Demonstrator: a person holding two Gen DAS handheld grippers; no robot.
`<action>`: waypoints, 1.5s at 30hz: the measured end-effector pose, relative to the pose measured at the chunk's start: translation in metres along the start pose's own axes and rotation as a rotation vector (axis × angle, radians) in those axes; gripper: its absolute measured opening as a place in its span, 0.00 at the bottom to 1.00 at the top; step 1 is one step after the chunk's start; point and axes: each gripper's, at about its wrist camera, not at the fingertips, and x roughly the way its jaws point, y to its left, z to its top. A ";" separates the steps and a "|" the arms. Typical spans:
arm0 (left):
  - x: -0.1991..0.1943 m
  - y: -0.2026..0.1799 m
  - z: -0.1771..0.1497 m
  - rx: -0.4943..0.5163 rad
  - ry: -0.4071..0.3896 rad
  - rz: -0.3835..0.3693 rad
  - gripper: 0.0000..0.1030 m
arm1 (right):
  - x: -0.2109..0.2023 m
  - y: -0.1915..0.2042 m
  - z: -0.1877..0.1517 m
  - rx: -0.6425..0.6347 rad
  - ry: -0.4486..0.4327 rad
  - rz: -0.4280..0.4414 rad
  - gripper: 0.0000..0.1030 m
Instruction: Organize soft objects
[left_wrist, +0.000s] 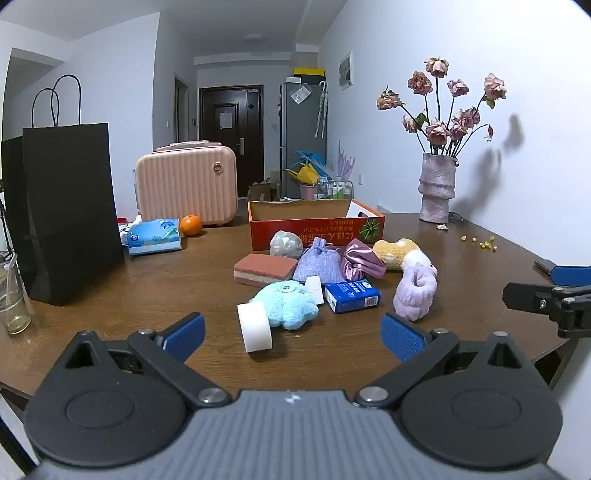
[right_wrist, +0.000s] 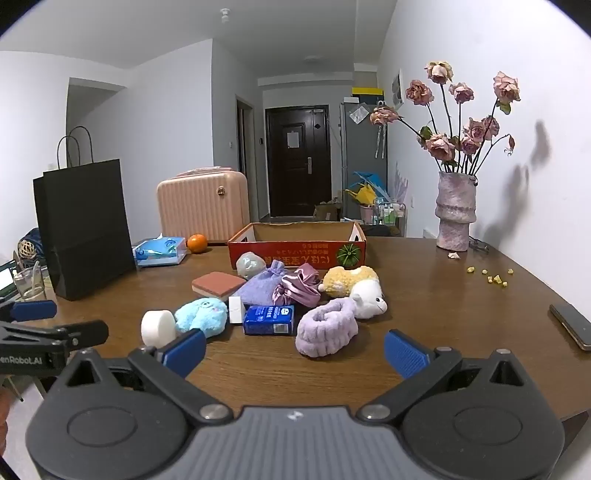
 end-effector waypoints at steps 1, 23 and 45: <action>0.000 0.000 0.000 0.006 -0.002 0.004 1.00 | 0.000 0.000 0.000 0.001 -0.001 0.000 1.00; -0.002 0.000 0.005 -0.012 0.014 -0.001 1.00 | -0.005 0.004 0.003 -0.006 -0.009 -0.011 1.00; -0.005 0.000 0.008 -0.011 0.003 -0.003 1.00 | -0.006 0.002 0.003 -0.005 -0.011 -0.010 1.00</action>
